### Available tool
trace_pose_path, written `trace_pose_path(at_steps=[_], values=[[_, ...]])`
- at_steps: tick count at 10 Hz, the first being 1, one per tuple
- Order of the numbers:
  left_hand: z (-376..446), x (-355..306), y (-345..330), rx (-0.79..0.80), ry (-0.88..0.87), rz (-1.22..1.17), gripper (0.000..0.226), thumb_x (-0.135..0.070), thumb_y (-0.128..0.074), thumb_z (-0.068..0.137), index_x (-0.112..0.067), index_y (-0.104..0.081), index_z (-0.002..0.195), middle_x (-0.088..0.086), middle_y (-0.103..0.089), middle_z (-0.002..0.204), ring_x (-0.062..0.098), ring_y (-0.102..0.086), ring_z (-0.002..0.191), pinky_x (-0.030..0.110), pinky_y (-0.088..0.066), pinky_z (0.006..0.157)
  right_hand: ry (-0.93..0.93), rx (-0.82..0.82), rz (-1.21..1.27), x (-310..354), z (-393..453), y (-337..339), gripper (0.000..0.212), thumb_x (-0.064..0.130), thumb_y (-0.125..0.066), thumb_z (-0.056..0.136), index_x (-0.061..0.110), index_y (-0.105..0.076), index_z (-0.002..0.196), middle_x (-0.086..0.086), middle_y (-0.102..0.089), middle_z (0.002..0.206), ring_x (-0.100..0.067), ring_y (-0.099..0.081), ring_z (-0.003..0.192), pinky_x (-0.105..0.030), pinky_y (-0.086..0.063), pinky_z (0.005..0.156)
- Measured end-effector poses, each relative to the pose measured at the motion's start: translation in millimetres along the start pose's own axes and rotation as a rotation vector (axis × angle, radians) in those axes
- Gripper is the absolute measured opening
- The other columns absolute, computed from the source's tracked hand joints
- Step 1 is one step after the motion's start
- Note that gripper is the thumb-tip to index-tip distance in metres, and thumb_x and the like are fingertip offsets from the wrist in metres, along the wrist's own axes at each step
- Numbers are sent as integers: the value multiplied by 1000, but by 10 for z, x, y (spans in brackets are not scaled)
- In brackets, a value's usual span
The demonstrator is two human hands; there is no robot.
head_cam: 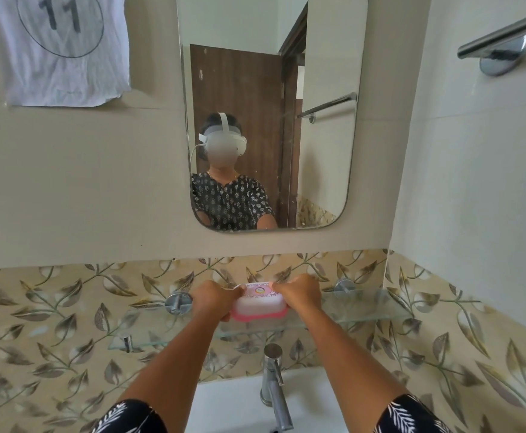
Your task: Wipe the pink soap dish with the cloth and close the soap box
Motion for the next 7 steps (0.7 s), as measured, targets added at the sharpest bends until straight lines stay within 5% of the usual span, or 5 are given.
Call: trace_pose_path(at_steps=[2,3,5,6,7], values=[[-177,-435,337,-337,-404,183,42,-54,-47,90,-15,-60,98,5,-70,86,25,-64,79,34,-50,67,336,-308,-150,505,-275,356,31,31,-44,93,13,-60,73,-3,-60,67,-22,-57,63,-27,-40,49],[-299,-873,581,-429,-616,155,35,-49,-44,93,-19,-63,99,4,-70,91,28,-66,81,39,-55,71,588,-397,-146,972,-406,621,29,30,-44,97,18,-57,74,4,-51,60,-15,-48,56,-21,-25,44],[-431,-1648,1055,-585,-800,161,37,-45,-38,95,-16,-56,82,5,-62,77,23,-60,68,33,-49,57,1019,-629,-159,1832,-520,1029,27,22,-42,96,11,-66,90,-6,-65,78,-21,-55,70,-30,-43,57],[-595,-2005,1360,-648,-814,167,28,-35,-42,96,-12,-57,93,3,-59,83,21,-55,69,29,-41,57,1101,-767,-199,2170,-597,1239,28,22,-41,95,9,-65,88,-8,-65,83,-25,-57,79,-34,-46,66],[-718,-2221,1554,-766,-953,125,29,-31,-40,97,-11,-51,115,6,-59,107,23,-58,89,34,-50,73,1147,-899,-259,2405,-630,1411,29,23,-40,95,10,-63,108,-9,-64,112,-26,-56,106,-37,-45,88]])
Point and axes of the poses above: each hand's wrist, its own z-axis towards the middle knuckle, its own y-axis out of the back of the hand, x = y × z, the point moved 3 cm from there along z, towards the middle knuckle
